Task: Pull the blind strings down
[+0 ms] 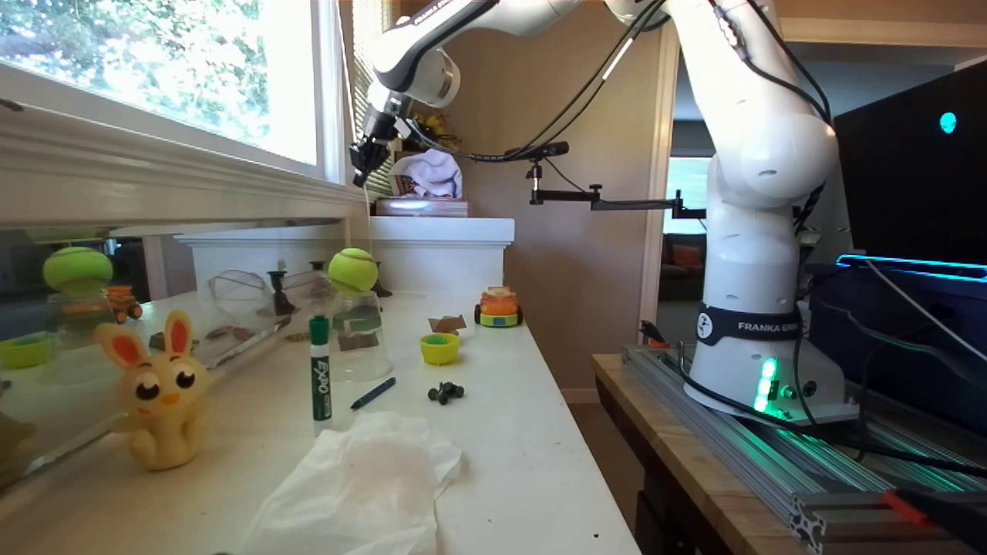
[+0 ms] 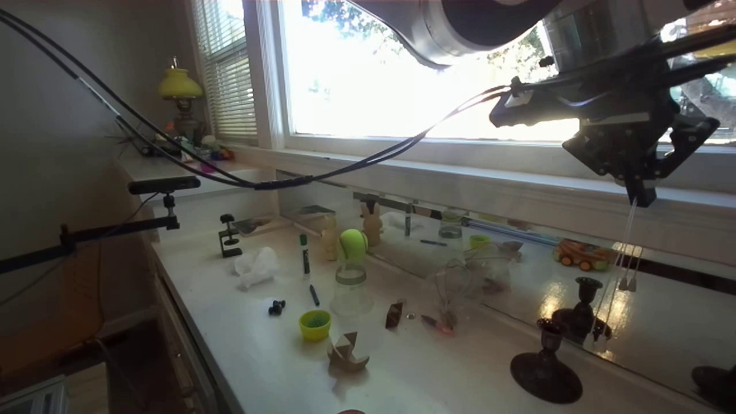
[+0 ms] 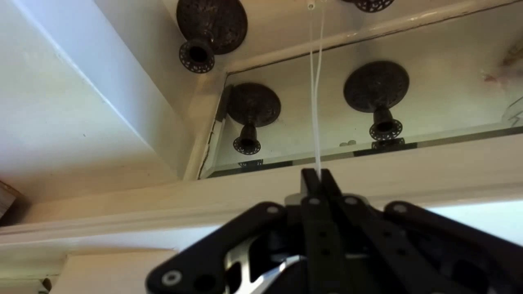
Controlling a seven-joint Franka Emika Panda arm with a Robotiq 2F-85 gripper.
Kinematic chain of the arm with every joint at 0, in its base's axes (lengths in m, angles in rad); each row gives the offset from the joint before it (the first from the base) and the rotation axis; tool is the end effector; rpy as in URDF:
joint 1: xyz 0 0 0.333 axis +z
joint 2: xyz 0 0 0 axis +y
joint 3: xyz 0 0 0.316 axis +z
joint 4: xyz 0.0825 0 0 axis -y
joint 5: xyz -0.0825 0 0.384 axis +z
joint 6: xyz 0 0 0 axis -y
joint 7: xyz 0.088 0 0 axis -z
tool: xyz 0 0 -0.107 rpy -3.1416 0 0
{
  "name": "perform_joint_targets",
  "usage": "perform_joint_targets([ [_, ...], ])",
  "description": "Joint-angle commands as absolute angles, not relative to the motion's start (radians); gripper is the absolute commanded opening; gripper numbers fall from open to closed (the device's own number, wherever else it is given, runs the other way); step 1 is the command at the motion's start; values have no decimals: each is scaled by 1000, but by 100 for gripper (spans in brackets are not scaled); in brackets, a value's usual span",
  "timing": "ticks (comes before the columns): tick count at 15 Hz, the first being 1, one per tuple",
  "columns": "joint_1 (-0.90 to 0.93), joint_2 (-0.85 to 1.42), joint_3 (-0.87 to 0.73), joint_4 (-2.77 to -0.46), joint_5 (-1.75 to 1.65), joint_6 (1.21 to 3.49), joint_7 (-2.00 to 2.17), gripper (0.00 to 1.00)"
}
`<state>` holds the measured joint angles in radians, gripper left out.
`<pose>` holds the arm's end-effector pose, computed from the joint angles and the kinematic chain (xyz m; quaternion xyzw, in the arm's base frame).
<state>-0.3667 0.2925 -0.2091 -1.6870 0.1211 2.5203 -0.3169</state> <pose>0.5821 -0.3608 0.4923 0.9508 -0.1496 0.2524 0.0991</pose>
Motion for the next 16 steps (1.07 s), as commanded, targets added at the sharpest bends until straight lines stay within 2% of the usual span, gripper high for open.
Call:
perform_joint_targets([
  [1,-382,346,-200,-1715,138,2440,-315,1],
  [16,-358,312,-220,-1656,87,2424,-245,1],
])
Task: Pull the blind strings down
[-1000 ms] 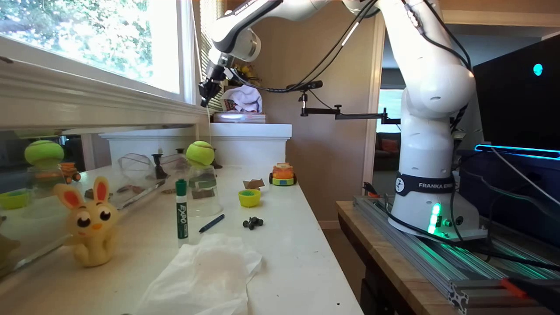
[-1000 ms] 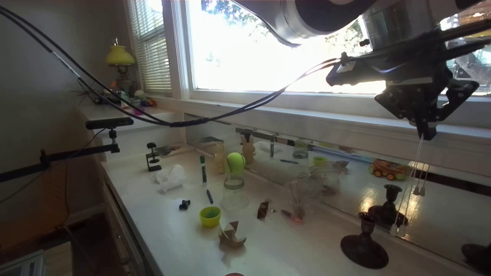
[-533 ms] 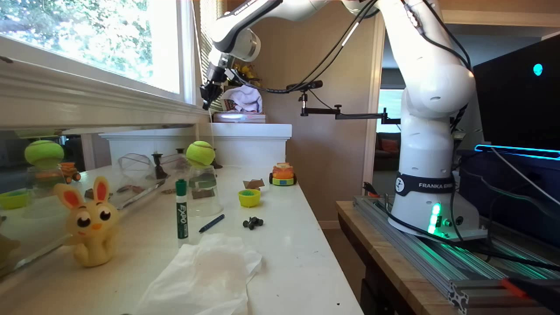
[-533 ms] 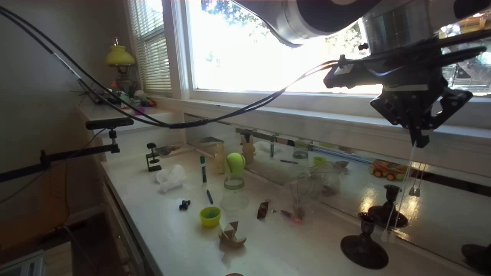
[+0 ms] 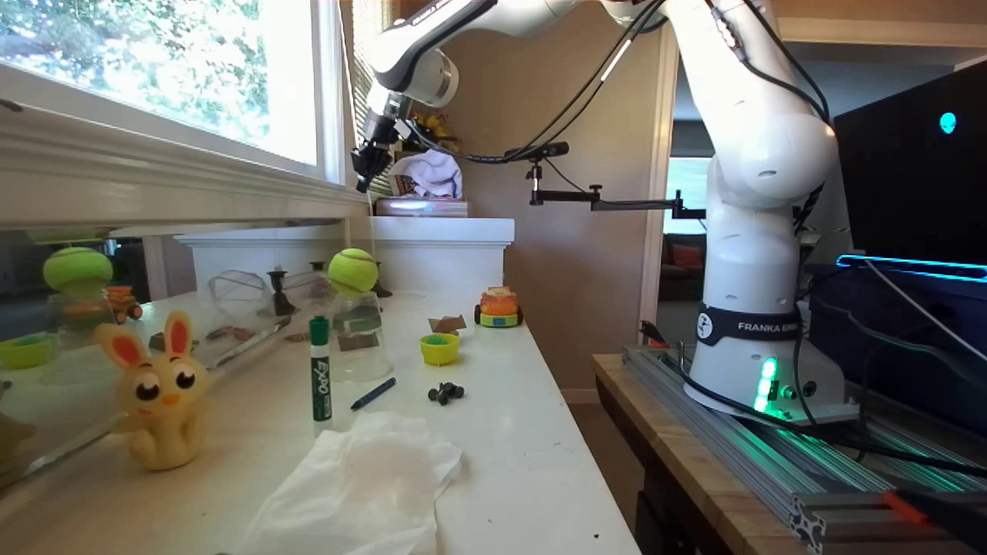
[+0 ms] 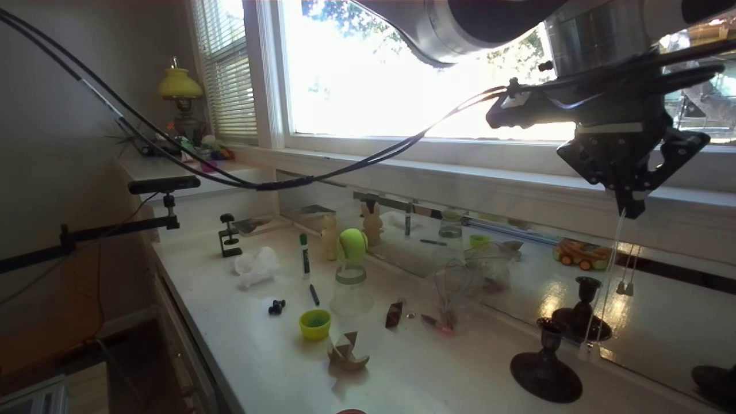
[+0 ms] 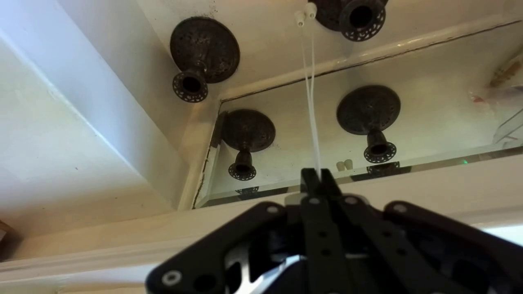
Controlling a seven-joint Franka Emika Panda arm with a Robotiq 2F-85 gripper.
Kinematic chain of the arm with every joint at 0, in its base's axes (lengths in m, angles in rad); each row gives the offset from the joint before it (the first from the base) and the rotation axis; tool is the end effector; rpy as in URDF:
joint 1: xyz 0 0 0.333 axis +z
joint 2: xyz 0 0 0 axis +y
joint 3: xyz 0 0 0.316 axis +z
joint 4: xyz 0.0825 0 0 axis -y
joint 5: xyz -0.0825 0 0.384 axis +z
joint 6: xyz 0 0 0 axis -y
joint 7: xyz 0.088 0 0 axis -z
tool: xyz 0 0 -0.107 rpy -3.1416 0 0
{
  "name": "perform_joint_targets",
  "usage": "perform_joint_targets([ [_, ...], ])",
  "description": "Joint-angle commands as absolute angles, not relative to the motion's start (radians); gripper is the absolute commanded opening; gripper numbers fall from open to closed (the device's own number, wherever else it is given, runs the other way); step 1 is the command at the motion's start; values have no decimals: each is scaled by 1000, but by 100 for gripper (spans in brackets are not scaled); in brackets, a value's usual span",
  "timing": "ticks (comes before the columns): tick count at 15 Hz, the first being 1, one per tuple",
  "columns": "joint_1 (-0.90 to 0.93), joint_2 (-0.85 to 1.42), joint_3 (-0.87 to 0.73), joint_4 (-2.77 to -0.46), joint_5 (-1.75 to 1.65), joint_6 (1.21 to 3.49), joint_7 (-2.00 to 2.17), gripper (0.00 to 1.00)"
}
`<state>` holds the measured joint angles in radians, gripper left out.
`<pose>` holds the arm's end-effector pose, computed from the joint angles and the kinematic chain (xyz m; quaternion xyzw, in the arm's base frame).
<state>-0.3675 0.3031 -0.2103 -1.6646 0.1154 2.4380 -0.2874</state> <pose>0.5826 -0.3606 0.4861 0.9578 -0.1623 0.2221 0.0833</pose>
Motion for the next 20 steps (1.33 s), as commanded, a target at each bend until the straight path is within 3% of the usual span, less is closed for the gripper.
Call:
perform_joint_targets([
  [1,-353,301,-222,-1655,79,2431,-237,1],
  [6,-331,257,-233,-1650,30,2478,-199,1],
  [7,-325,247,-237,-1652,17,2490,-184,27],
  [9,-312,226,-244,-1658,-21,2512,-160,33],
  [18,-305,228,-246,-1638,-44,2526,-121,96],
  [20,-311,244,-242,-1625,-27,2537,-129,100],
])
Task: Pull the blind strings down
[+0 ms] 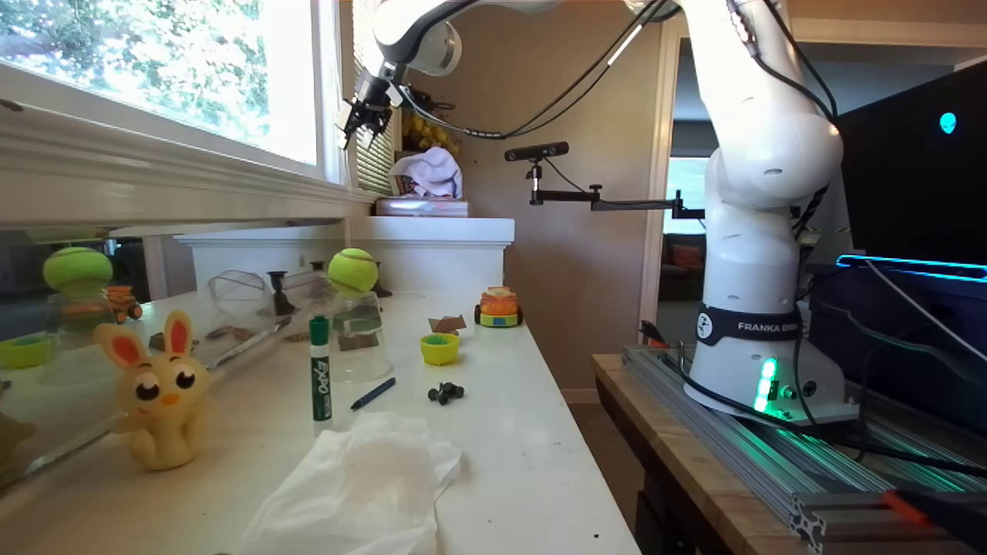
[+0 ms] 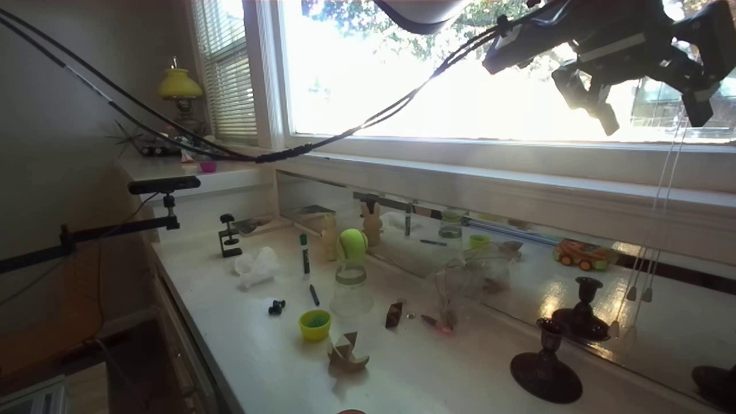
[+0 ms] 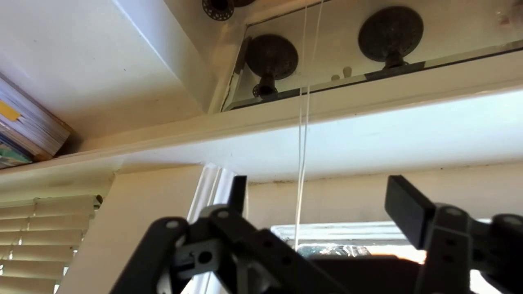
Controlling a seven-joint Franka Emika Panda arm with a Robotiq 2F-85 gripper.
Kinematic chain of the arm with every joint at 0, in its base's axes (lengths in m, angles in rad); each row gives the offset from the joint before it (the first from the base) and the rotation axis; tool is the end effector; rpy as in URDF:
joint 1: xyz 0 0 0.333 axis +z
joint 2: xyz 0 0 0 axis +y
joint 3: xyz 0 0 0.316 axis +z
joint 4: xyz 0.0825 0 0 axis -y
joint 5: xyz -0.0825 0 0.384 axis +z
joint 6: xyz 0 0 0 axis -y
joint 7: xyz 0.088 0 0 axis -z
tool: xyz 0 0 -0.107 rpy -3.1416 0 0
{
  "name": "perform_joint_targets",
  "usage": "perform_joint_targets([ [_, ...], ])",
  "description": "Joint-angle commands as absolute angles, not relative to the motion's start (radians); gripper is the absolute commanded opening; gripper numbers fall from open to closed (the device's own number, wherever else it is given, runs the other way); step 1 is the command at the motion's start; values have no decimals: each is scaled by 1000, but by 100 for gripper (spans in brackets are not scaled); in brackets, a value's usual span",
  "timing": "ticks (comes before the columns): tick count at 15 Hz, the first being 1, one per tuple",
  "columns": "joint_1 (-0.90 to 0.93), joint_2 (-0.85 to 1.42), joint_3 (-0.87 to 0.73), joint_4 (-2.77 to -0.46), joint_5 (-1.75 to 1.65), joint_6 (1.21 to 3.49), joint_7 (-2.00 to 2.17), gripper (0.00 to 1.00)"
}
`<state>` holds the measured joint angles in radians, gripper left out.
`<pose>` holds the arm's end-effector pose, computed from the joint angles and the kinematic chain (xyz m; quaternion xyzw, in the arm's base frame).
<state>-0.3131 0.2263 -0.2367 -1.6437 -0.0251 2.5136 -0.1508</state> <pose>0.5845 -0.3394 0.5591 0.9318 -0.1696 0.2878 0.1416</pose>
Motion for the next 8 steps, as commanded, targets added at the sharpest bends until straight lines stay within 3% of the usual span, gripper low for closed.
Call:
perform_joint_targets([
  [1,-313,253,-243,-1617,-24,2537,-128,100],
  [8,-304,228,-251,-1613,-49,2440,-113,100],
])
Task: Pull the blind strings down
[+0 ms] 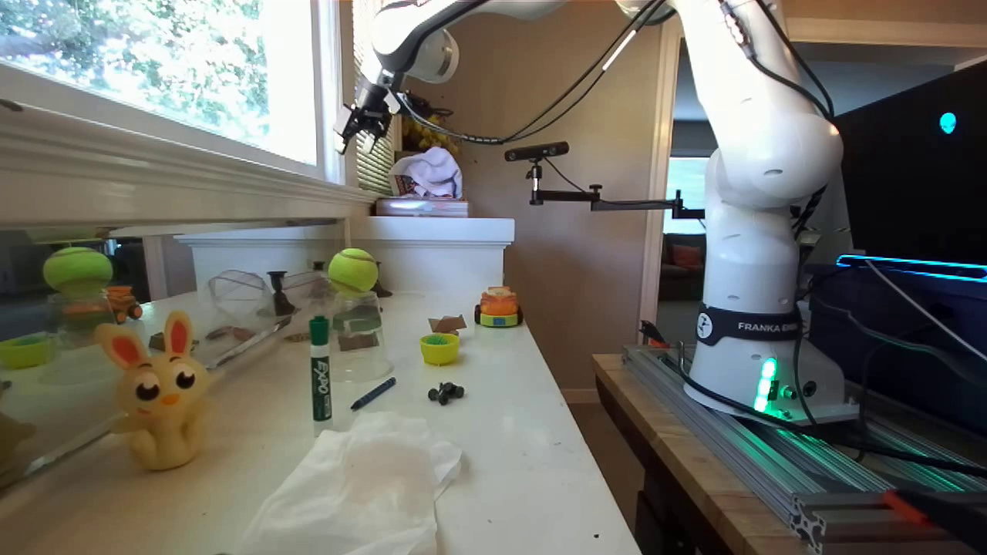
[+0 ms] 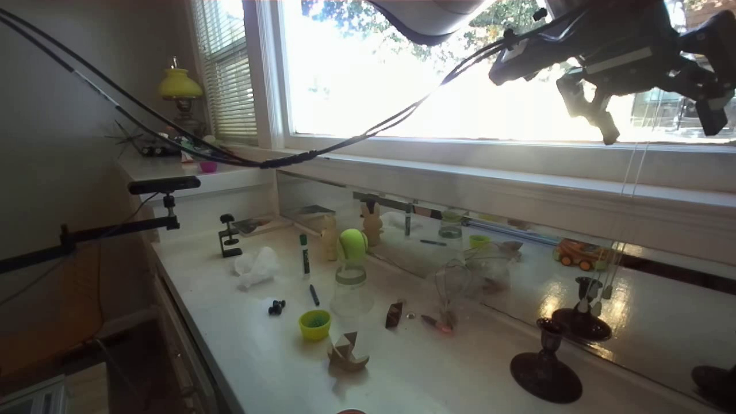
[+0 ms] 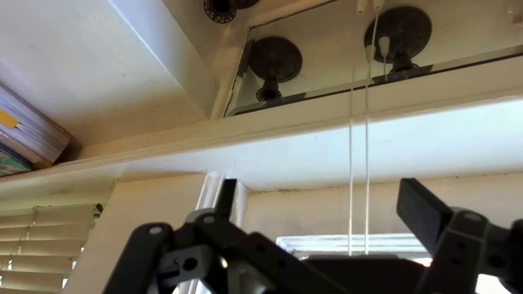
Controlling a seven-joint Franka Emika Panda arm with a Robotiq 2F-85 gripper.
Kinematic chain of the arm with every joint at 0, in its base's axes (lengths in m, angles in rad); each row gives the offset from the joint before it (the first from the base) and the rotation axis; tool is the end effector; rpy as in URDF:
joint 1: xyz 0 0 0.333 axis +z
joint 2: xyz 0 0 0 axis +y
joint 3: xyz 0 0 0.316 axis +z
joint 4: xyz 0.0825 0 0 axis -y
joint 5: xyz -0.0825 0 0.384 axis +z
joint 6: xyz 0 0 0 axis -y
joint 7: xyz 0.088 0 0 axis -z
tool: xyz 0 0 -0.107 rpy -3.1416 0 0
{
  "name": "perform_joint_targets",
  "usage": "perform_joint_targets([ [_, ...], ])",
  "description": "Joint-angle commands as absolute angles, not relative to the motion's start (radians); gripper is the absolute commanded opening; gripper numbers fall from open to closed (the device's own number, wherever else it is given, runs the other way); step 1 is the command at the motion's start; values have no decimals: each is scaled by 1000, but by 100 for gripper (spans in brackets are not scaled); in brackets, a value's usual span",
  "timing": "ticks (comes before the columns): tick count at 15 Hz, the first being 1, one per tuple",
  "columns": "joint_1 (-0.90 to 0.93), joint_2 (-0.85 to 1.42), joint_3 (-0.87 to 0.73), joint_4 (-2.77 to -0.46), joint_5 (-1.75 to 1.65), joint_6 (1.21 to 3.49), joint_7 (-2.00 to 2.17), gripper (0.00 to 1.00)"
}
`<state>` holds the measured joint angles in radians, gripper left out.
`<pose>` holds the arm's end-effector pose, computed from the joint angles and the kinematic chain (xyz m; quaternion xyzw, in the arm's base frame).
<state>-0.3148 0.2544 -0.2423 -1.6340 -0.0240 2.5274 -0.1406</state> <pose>0.5892 -0.3454 0.5476 0.9311 -0.1761 0.2854 0.1433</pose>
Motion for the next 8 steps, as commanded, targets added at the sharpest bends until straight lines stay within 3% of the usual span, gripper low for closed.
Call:
perform_joint_targets([
  [1,-303,210,-247,-1619,-42,2412,-121,100],
  [8,-277,132,-250,-1611,-112,2190,-101,100],
])
